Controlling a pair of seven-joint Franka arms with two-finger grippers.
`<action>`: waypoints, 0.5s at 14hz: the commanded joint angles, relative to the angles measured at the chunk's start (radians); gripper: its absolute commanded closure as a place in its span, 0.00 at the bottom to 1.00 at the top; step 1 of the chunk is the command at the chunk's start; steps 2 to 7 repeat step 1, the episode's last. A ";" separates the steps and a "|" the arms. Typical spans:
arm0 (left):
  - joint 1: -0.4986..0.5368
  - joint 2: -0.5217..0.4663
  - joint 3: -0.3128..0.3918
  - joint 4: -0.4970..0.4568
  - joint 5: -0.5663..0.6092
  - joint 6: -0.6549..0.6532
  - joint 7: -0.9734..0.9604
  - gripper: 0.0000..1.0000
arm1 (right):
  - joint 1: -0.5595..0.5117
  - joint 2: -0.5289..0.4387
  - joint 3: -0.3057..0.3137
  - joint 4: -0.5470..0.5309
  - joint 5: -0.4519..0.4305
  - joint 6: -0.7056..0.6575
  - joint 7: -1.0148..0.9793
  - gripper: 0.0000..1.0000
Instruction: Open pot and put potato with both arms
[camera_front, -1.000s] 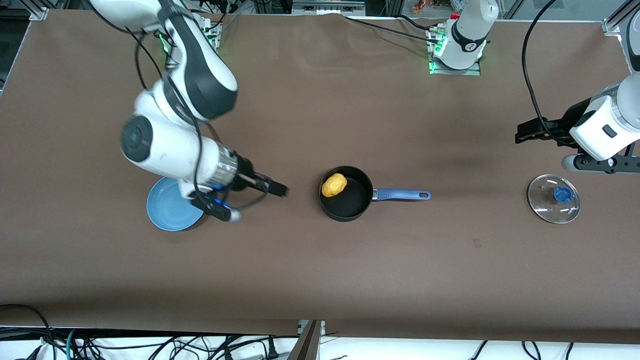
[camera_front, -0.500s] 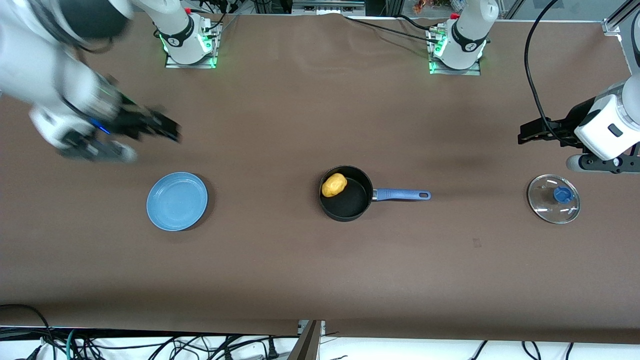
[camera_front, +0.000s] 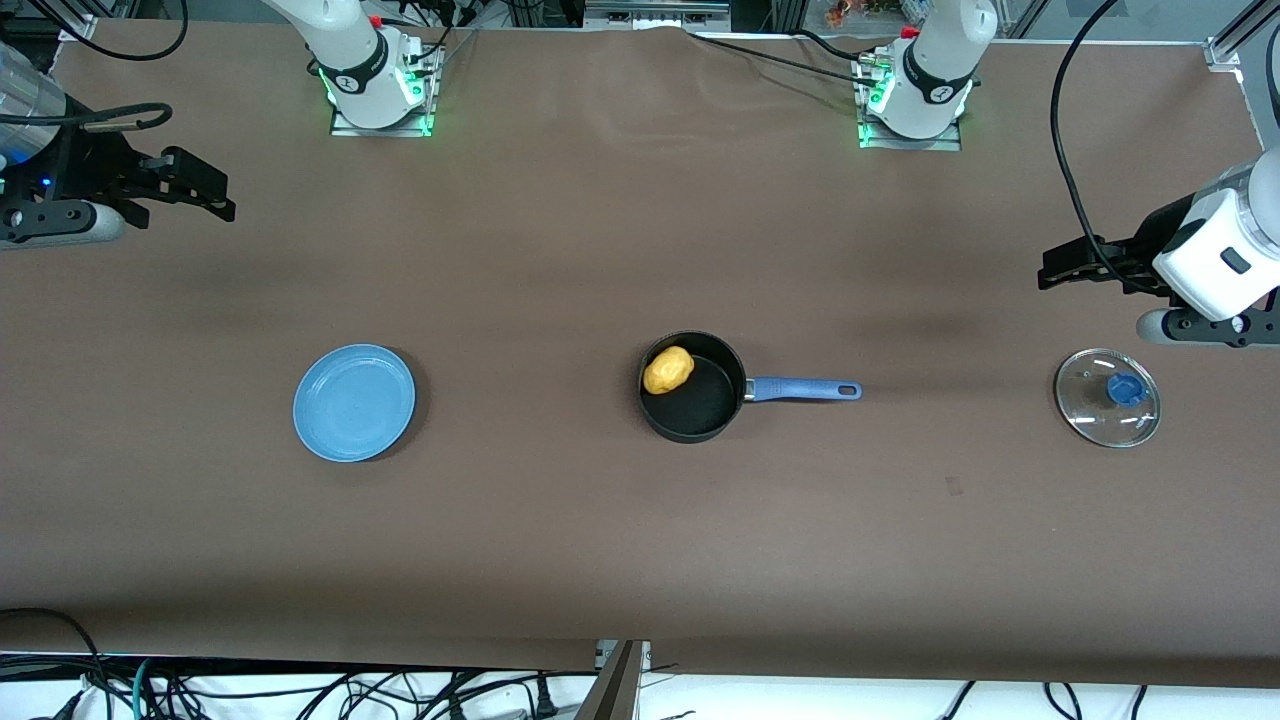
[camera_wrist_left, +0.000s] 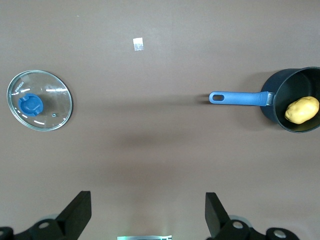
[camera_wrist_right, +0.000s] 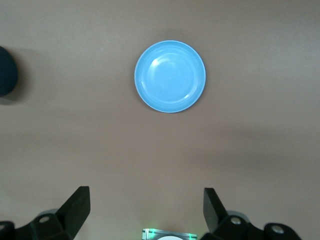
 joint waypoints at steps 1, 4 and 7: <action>0.002 0.019 -0.001 0.036 -0.010 -0.009 -0.009 0.00 | -0.014 0.017 0.024 0.056 -0.064 -0.025 -0.020 0.00; 0.002 0.019 -0.001 0.036 -0.010 -0.009 -0.009 0.00 | -0.014 0.017 0.024 0.056 -0.064 -0.025 -0.020 0.00; 0.002 0.019 -0.001 0.036 -0.010 -0.009 -0.009 0.00 | -0.014 0.017 0.024 0.056 -0.064 -0.025 -0.020 0.00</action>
